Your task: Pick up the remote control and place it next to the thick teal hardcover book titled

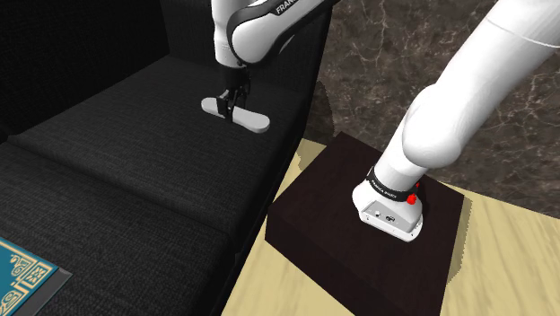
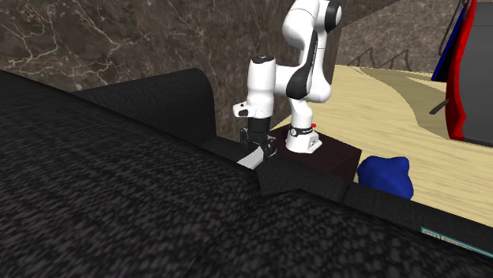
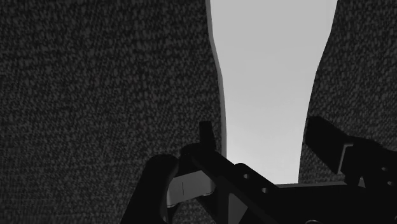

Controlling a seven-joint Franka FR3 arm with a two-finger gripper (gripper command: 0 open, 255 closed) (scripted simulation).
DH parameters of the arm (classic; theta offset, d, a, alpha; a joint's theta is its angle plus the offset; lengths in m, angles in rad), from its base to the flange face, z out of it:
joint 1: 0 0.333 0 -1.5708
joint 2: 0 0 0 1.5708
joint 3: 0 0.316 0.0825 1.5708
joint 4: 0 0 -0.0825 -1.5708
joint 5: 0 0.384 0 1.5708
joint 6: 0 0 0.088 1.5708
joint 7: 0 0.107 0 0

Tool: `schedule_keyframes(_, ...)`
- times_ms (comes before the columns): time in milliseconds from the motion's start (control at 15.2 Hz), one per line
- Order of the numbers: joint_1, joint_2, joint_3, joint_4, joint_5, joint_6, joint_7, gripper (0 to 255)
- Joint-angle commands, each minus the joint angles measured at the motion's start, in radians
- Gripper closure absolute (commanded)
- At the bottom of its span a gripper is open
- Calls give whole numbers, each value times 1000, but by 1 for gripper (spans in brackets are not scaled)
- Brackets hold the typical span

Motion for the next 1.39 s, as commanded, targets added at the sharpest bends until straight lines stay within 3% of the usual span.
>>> schedule_keyframes(0,1,-18,-1,13,5,-31,-4,255)
schedule_keyframes(1122,2,-124,-12,142,27,-264,-23,255)
schedule_keyframes(1320,34,-129,35,141,35,-267,51,255)
